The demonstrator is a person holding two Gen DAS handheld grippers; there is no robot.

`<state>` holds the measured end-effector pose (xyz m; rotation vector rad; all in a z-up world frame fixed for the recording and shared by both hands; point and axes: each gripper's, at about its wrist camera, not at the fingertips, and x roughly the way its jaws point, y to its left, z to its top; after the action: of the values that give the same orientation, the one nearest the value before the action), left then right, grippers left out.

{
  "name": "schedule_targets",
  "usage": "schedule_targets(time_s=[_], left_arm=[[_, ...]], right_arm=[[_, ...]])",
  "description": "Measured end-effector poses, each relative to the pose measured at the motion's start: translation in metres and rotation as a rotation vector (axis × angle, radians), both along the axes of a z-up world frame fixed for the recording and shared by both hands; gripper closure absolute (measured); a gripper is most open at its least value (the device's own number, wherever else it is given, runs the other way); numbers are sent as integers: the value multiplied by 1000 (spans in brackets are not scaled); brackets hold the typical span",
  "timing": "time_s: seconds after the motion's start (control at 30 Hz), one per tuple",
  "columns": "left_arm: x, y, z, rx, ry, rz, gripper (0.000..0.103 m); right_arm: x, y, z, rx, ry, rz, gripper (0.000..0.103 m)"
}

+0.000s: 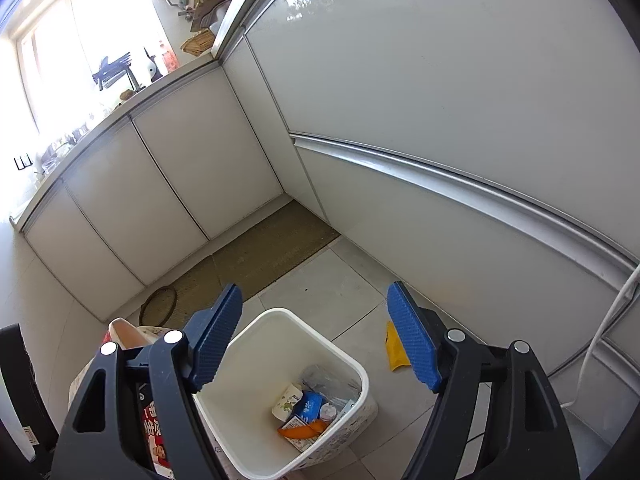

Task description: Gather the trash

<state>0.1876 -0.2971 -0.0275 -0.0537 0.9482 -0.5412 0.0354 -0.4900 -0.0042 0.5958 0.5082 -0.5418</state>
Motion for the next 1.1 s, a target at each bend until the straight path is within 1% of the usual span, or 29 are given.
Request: schedule_targets(time_s=[0.07,0.17,0.27,0.33,0.4,0.47,0.57,0.67,0.7,0.8,0.9,0.93,1.03,1.1], left_arm=[[8,-3,-5,9,22,0,11],[11,-2,-6,19,31,1,9],[8,9,0,46,4,11,7],[1,19,8,90,-59,37,7],[-10,34,22,130,-156,66,7],[-23,51,37,145,-250,87,7],[-48,81,59,140,-363,128,7],[-71,114,76,104,-418,185,7],[-78,127,80,89,-419,188,7],[-100,156,82,102,-405,218,7],[-125,182,78,121,-421,256,7],[-133,190,75,127,-412,253,7],[-153,210,72,106,-371,248,7],[-163,221,69,98,-378,265,7]], right_arm=[[-1,1,1,-6,2,-15,29],[-2,3,4,-30,10,-51,23],[-3,12,8,-87,32,-69,22],[-3,24,12,-131,42,-66,21],[-2,43,20,-190,42,-61,15],[-6,65,28,-255,22,-73,9],[-15,98,40,-347,-14,-78,7],[-28,129,48,-386,-34,-62,7],[-34,138,48,-381,-33,-53,7],[-51,163,44,-331,-29,-1,7],[-73,189,36,-296,-27,68,7],[-81,198,32,-290,-22,89,7],[-95,221,22,-301,-11,128,7],[-96,232,19,-314,-5,152,7]])
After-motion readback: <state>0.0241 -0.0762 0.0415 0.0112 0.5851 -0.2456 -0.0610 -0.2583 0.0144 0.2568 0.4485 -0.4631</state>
